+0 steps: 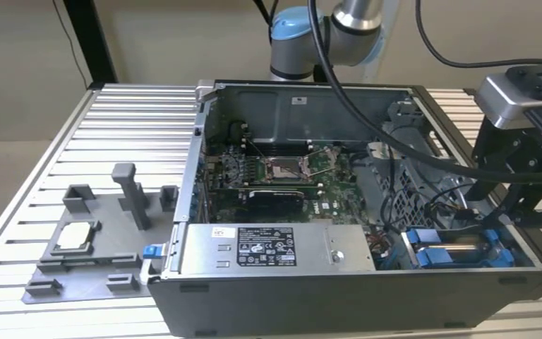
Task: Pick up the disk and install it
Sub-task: 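Insert the first disk wire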
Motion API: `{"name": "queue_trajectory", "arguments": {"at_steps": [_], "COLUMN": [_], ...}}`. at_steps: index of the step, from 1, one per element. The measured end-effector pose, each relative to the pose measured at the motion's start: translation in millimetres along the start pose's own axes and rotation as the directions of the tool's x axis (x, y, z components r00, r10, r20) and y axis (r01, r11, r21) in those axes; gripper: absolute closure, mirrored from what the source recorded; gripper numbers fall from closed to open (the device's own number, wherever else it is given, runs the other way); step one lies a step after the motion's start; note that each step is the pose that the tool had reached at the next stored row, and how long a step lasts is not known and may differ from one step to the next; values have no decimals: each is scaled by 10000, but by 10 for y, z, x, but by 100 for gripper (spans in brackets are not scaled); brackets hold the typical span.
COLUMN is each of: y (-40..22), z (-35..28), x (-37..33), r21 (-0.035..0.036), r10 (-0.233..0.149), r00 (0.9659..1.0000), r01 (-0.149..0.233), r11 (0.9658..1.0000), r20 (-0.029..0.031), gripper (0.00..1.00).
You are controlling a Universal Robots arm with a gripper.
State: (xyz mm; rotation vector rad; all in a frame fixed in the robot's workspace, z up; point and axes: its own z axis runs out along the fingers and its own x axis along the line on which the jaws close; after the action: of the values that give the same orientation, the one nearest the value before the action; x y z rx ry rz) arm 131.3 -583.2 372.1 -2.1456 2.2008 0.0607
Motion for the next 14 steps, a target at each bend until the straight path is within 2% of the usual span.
{"name": "queue_trajectory", "arguments": {"at_steps": [6, 10, 14], "y": [4, 5, 6], "z": [57, 73, 99], "x": [-119, -127, -125], "r21": [6, 16, 43], "r10": [71, 203, 558], "r00": [10000, 9998, 9984], "r01": [-71, -203, -558], "r11": [10000, 9998, 9984], "r20": [-2, -6, -13], "gripper": [0, 0, 0]}}
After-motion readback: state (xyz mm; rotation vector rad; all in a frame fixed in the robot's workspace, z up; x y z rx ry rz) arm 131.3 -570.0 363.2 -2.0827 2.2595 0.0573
